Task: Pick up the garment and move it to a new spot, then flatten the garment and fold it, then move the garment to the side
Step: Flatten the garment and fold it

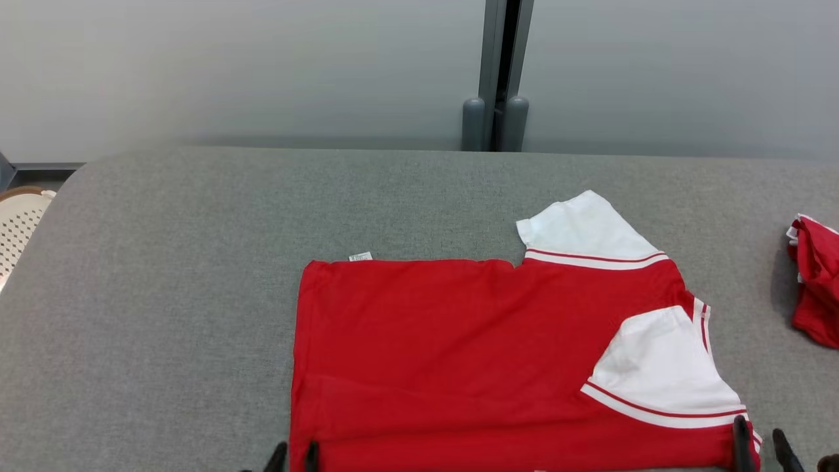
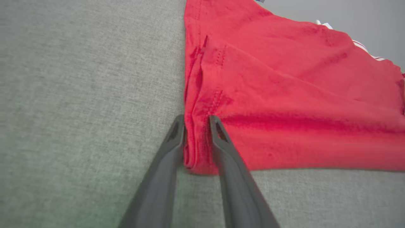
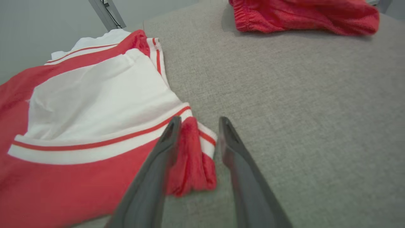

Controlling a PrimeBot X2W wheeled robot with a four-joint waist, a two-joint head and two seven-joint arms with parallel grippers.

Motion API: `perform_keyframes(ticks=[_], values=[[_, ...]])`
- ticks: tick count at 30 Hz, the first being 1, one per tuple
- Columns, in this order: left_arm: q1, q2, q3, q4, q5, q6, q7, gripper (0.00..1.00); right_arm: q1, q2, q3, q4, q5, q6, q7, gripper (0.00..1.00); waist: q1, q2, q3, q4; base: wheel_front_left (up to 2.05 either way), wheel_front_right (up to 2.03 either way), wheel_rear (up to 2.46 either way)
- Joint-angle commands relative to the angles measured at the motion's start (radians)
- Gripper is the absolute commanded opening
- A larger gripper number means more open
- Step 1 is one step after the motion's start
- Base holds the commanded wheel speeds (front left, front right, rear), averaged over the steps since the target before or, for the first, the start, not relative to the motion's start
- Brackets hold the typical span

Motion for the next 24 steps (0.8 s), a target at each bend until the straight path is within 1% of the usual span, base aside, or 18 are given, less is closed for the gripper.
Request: perform_keyframes(ticks=[1, 5, 9, 13, 16, 21, 24], values=[[-0.027, 0.004, 0.014, -0.016, 0.014, 0.011, 0.0, 1.0, -0.011, -0.005, -0.006, -0.016, -0.017, 0.0, 0.0, 1.0, 0.0001, -0.0001, 0.01, 0.003, 0.0, 0.0, 0.0], [-0.092, 0.003, 0.056, -0.083, 0.046, 0.017, 0.0, 1.0, -0.069, -0.005, -0.014, -0.062, -0.053, 0.0, 0.0, 1.0, 0.0001, -0.0001, 0.043, 0.003, 0.0, 0.0, 0.0], [-0.205, 0.004, 0.096, -0.115, 0.086, 0.012, 0.0, 1.0, -0.15, -0.013, 0.012, -0.081, -0.084, 0.0, 0.0, 1.0, 0.0001, -0.0001, 0.086, 0.005, 0.0, 0.0, 0.0], [-0.361, 0.028, 0.084, -0.012, 0.107, -0.002, 0.004, 1.0, -0.243, -0.022, 0.057, -0.07, -0.098, 0.0, 0.0, 1.0, 0.0001, -0.0001, 0.134, 0.0, 0.0, 0.0, 0.0], [-0.486, 0.039, 0.068, 0.087, 0.093, -0.015, 0.034, 1.0, -0.305, -0.03, 0.099, -0.051, -0.107, 0.0, 0.0, 1.0, 0.0001, -0.0001, 0.172, -0.007, 0.0, 0.0, 0.0], [-0.636, 0.061, 0.032, 0.222, 0.076, -0.023, 0.079, 1.0, -0.38, -0.041, 0.139, -0.026, -0.107, 0.0, 0.0, 1.0, 0.0001, -0.0001, 0.224, -0.018, 0.0, 0.0, 0.0], [-0.69, 0.067, 0.003, 0.292, 0.071, -0.026, 0.1, 1.0, -0.408, -0.047, 0.152, -0.015, -0.106, 0.0, 0.0, 1.0, 0.0001, -0.0001, 0.246, -0.024, 0.0, 0.0, 0.0]])
